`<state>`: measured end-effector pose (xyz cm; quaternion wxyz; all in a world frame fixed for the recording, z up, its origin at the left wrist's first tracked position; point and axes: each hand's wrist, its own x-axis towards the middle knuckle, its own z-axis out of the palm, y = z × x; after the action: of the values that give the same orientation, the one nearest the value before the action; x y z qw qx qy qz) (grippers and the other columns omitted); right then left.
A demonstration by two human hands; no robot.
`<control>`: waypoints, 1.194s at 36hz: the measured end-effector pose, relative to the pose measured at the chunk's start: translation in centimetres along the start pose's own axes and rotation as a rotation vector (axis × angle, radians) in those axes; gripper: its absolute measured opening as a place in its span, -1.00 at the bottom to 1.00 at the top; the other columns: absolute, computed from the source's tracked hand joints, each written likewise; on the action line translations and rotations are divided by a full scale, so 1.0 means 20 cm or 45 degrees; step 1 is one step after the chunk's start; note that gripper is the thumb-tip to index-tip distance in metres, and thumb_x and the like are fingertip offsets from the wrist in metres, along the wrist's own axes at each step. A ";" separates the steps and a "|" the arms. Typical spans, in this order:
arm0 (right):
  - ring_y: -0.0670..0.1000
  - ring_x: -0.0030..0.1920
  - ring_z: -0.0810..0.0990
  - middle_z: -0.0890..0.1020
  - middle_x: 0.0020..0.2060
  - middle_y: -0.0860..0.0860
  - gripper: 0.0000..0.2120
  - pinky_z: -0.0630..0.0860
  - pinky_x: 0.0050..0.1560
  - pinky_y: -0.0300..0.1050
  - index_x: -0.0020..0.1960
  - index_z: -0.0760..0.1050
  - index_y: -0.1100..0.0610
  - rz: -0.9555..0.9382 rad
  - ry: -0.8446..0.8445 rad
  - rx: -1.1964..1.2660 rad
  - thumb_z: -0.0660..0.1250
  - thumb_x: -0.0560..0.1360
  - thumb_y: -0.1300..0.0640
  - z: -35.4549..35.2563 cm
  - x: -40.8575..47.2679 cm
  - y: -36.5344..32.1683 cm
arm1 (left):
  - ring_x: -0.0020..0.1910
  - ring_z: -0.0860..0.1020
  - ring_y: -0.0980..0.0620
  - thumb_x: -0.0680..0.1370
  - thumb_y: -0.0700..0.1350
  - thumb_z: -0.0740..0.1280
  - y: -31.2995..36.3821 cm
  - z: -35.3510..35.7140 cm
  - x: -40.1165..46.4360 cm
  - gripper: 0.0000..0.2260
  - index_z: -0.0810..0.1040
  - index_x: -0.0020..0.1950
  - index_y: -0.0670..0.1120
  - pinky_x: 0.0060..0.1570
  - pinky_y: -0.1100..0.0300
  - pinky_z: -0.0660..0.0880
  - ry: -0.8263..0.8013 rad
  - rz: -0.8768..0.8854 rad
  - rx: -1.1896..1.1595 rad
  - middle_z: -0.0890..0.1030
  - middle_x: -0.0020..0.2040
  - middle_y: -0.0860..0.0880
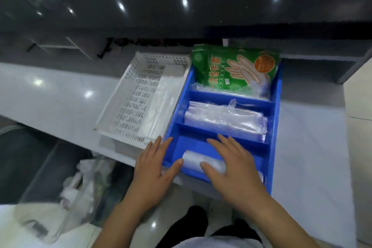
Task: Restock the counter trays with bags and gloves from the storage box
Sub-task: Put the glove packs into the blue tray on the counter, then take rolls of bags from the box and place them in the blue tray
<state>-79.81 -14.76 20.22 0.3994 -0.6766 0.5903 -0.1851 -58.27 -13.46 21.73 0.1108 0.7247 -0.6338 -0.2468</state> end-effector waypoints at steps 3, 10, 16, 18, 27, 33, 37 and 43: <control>-0.03 0.55 0.16 0.29 0.52 -0.10 -0.48 0.08 0.52 -0.02 0.45 0.35 -0.13 -0.093 -0.077 0.032 0.32 0.52 -0.17 0.09 -0.02 -0.07 | 0.56 0.16 -0.01 0.54 0.23 0.26 -0.08 -0.02 -0.10 -0.40 0.28 0.53 0.05 0.47 -0.10 0.17 0.046 -0.022 -0.021 0.27 0.55 -0.03; -0.05 0.56 0.09 0.25 0.54 -0.13 -0.45 0.00 0.54 -0.05 0.48 0.29 -0.16 -0.280 -0.231 -0.138 0.26 0.53 -0.23 0.36 -0.09 -0.34 | 0.58 -0.02 0.09 0.49 0.39 0.13 -0.41 -0.09 -0.33 -0.33 0.15 0.56 0.19 0.53 -0.07 0.02 0.136 -0.161 -0.110 0.09 0.60 0.08; -0.10 0.55 0.11 0.21 0.55 -0.16 -0.42 0.08 0.54 -0.04 0.50 0.24 -0.20 -0.236 -0.403 -0.206 0.24 0.53 -0.27 0.74 -0.18 -0.58 | 0.57 -0.10 0.14 0.44 0.49 0.01 -0.83 -0.17 -0.52 -0.32 0.04 0.53 0.33 0.52 -0.01 -0.09 0.217 -0.213 -0.219 -0.01 0.60 0.19; -0.09 0.54 0.15 0.23 0.54 -0.15 -0.41 0.12 0.53 -0.06 0.50 0.25 -0.19 -0.219 -0.469 -0.247 0.24 0.52 -0.29 0.89 -0.21 -0.64 | 0.57 -0.11 0.13 0.44 0.50 0.00 -0.99 -0.20 -0.61 -0.30 0.03 0.54 0.31 0.53 -0.05 -0.08 0.246 -0.257 -0.246 -0.03 0.59 0.21; -0.09 0.53 0.18 0.27 0.53 -0.12 -0.43 0.17 0.52 -0.02 0.50 0.28 -0.13 -0.320 -0.665 -0.399 0.28 0.54 -0.22 1.49 -0.27 -0.99 | 0.58 -0.09 0.06 0.57 0.31 0.11 -1.66 -0.31 -1.07 -0.40 0.05 0.57 0.23 0.53 -0.09 -0.03 0.284 -0.535 -0.372 -0.03 0.61 0.13; -0.11 0.49 0.24 0.30 0.50 -0.16 -0.44 0.23 0.48 -0.08 0.48 0.28 -0.16 -0.357 -0.791 -0.516 0.25 0.53 -0.26 1.70 -0.24 -1.15 | 0.54 0.11 0.10 0.60 0.19 0.20 -1.91 -0.33 -1.21 -0.48 0.19 0.54 0.17 0.50 -0.03 0.13 0.403 -0.649 -0.557 0.16 0.57 0.13; -0.09 0.46 0.30 0.34 0.48 -0.14 -0.45 0.27 0.39 -0.12 0.47 0.31 -0.13 -0.358 -0.870 -0.549 0.29 0.53 -0.23 1.87 -0.13 -1.23 | 0.55 0.10 0.05 0.59 0.20 0.21 -2.06 -0.31 -1.22 -0.46 0.17 0.55 0.16 0.50 -0.01 0.13 0.331 -0.758 -0.536 0.16 0.57 0.11; -0.08 0.37 0.42 0.46 0.39 -0.10 -0.49 0.37 0.28 -0.19 0.43 0.40 -0.04 -0.439 -0.931 -0.544 0.35 0.52 -0.13 2.20 0.19 -1.44 | 0.57 0.03 0.05 0.56 0.27 0.20 -2.34 -0.39 -1.19 -0.42 0.10 0.54 0.24 0.49 0.06 0.02 0.274 -0.959 -0.618 0.08 0.59 0.13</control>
<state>-28.37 -4.59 14.37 0.3964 -0.8530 0.3144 0.1279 -15.76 16.53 11.40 0.2450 0.8792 -0.2350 -0.3344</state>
